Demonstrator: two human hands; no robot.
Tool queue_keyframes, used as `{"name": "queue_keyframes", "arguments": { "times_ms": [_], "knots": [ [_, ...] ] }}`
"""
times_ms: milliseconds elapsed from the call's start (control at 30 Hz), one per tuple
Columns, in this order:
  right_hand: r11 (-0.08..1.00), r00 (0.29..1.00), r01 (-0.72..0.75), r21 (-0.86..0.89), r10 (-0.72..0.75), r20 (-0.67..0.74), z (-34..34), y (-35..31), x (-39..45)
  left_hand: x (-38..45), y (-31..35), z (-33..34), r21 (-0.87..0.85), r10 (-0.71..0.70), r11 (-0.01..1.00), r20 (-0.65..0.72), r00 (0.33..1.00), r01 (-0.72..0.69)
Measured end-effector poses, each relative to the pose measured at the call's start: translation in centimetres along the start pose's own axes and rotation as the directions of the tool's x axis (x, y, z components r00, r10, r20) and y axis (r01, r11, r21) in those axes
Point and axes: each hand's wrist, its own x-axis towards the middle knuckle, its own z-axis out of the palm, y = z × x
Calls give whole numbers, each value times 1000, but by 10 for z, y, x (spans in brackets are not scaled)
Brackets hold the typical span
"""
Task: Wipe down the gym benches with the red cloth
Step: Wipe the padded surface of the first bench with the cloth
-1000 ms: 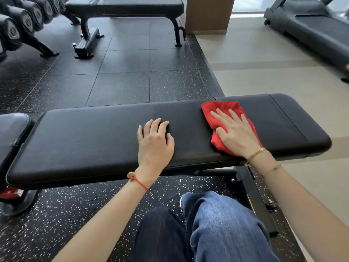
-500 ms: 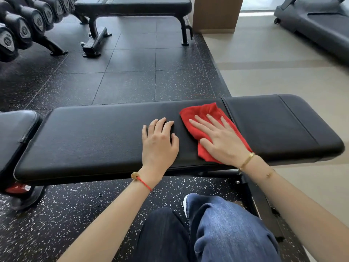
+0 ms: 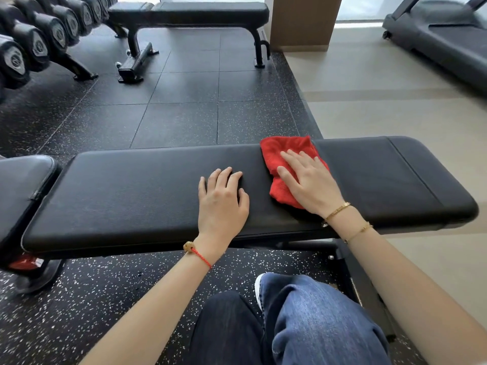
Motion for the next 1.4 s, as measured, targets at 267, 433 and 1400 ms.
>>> {"name": "queue_keyframes", "arguments": {
  "times_ms": [267,433,1400],
  "knots": [
    [970,971,-236,-60,233,-57,-6,17,-15,-1,0,1,-15,-1,1000,-11,1000,1],
    [989,973,-142,49,148,-179,-6,11,-16,0,0,3,-24,2,1000,-24,1000,-3],
    [832,950,-277,480,162,267,-135,-51,-5,25,47,-158,-128,-98,985,127,987,114]
  ]
}}
